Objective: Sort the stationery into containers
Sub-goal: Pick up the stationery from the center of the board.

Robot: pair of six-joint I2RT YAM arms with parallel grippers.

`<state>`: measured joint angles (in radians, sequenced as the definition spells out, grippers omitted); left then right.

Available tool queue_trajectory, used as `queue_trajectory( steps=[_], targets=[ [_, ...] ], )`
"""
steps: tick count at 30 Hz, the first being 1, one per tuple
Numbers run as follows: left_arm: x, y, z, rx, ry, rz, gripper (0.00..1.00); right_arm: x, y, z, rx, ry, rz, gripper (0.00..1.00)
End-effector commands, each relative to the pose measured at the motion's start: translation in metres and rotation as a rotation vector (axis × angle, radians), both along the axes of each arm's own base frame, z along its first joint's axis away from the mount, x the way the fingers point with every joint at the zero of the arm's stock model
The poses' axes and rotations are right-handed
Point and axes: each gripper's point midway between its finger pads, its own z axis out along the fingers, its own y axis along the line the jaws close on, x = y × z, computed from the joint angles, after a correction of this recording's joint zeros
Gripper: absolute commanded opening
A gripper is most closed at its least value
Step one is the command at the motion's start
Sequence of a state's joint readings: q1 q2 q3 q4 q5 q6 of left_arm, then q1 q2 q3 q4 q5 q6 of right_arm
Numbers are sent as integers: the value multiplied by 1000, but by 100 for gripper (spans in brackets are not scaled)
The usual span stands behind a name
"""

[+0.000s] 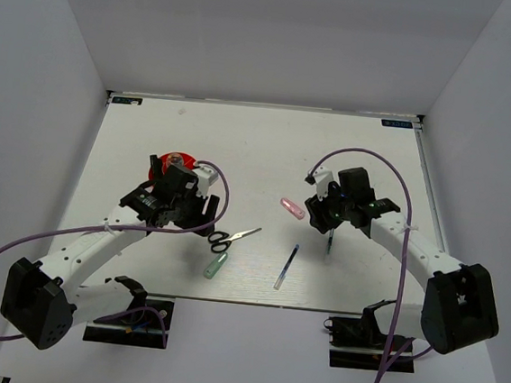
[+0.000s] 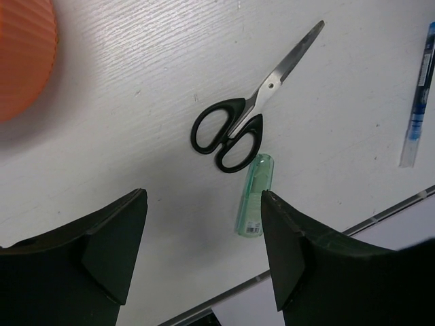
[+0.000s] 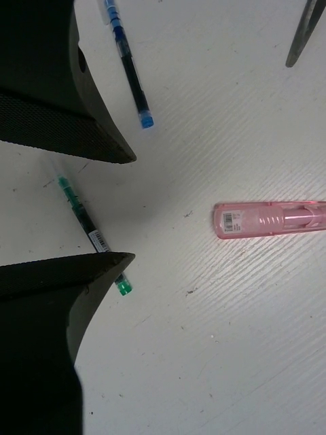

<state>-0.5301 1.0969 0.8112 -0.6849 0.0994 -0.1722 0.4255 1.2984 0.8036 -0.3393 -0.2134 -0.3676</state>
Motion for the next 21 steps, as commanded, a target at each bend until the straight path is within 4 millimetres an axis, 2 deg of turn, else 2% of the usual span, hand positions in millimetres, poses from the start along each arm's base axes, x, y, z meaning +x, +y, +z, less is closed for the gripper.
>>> queue_trajectory(
  steps=[1,21],
  targets=[
    [0,6,0,30,-11,5,78,3,3,3,21,-18,14,58],
    [-2,6,-3,30,1,1,78,2,6,0,34,-1,27,57]
  ],
)
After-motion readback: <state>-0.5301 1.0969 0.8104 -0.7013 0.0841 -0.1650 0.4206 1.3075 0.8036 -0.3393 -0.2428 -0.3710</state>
